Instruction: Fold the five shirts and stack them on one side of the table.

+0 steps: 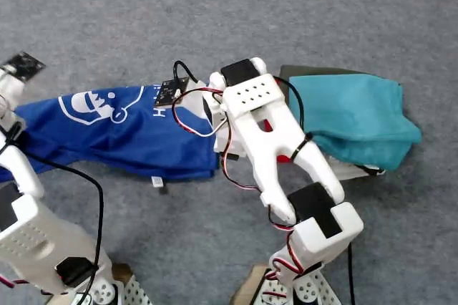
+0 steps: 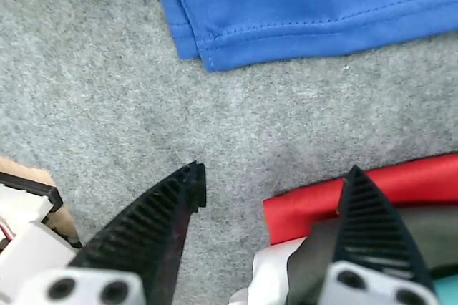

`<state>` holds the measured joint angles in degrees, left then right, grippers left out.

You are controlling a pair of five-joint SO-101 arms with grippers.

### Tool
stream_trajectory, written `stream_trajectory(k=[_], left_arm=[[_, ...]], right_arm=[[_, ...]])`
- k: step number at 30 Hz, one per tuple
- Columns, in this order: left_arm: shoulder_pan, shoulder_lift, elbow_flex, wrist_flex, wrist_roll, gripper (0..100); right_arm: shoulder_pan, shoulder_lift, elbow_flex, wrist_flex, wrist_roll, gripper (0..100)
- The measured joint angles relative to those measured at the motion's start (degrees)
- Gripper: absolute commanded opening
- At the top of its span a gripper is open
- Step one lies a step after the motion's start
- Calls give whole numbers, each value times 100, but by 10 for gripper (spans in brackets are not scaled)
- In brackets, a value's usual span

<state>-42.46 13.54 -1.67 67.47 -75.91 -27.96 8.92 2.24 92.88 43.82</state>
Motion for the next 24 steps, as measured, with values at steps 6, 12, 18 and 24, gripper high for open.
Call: stream_trajectory(k=[6,12,18,24], left_arm=[[0,0,-62,0,809,227],[0,0,-141,-18,2224,222],[0,-396,-185,1134,3305,10],[0,-1389,580,2075,3938,20]], right_arm=[[0,0,0,0,0,300],[0,0,0,0,0,300],[0,0,0,0,0,300],[-35,0,0,0,0,300]])
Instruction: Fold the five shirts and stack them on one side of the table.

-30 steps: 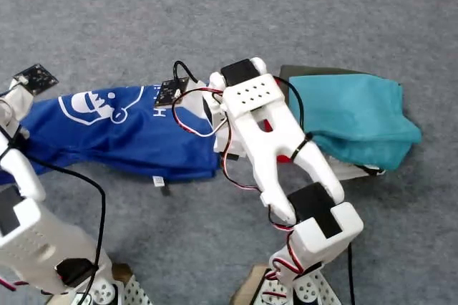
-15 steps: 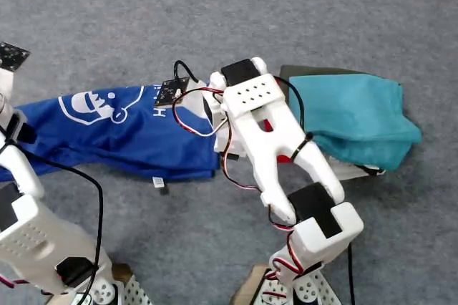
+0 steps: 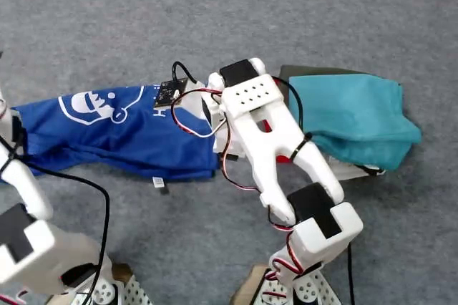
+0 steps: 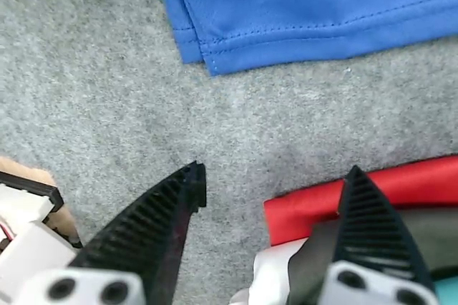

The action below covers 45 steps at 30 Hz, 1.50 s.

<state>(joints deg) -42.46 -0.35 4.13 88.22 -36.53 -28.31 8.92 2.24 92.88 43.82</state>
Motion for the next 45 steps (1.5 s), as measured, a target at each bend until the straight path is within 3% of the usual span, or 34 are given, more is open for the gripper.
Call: stream_trajectory(k=[5,10,23,29,39,45], left_arm=[[-35,-220,1213,-334,1116,20],[-237,-246,2031,-1503,2092,20],[466,-255,2251,-3587,3516,20],[554,-79,2435,-4923,4202,20],[659,35,1846,-5081,4853,20],[79,0,1284,-2989,4782,20]], right_arm=[[0,0,0,26,0,300],[-9,0,0,26,0,300],[-9,0,0,26,0,300],[-9,0,35,18,0,300],[-9,0,264,-141,0,300],[-9,0,281,-141,0,277]])
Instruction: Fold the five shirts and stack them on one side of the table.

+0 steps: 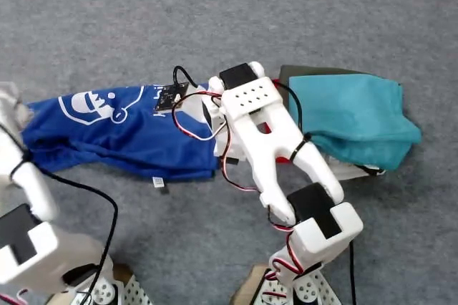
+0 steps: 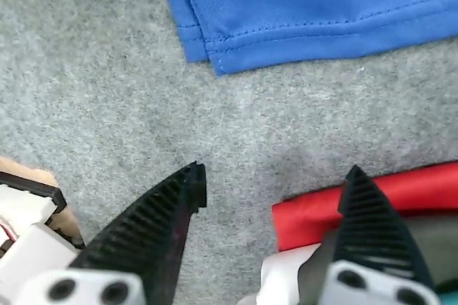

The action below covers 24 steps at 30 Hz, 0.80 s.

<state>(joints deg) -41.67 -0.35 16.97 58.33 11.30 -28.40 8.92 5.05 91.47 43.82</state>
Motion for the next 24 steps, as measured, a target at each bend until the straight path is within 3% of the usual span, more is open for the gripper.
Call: stream_trajectory(k=[3,6,13,24], left_arm=[[-220,-26,70,774,-316,20],[-237,-26,343,721,-396,20],[62,-26,1125,-536,-396,20],[413,404,1336,-2462,-396,20]], right_arm=[[0,0,0,0,0,163],[0,0,0,0,0,73],[0,0,0,-26,0,77],[0,0,0,-35,0,77]])
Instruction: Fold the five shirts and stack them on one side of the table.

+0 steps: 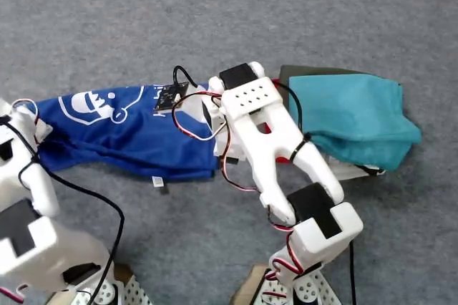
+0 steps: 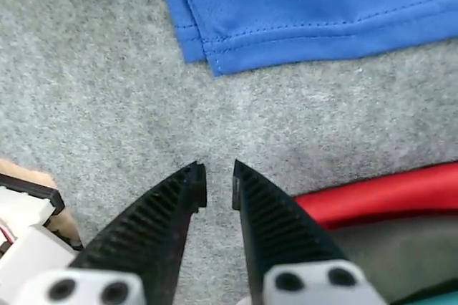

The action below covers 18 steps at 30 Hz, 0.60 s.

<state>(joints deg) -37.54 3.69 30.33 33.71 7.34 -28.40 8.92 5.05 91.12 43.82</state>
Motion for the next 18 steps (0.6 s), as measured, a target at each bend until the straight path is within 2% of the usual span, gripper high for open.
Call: stream_trajectory(k=[10,18], left_arm=[[589,352,-862,-79,0,22],[677,352,-1029,53,0,24]], right_arm=[[0,0,0,0,0,77],[0,0,0,-9,-18,77]])
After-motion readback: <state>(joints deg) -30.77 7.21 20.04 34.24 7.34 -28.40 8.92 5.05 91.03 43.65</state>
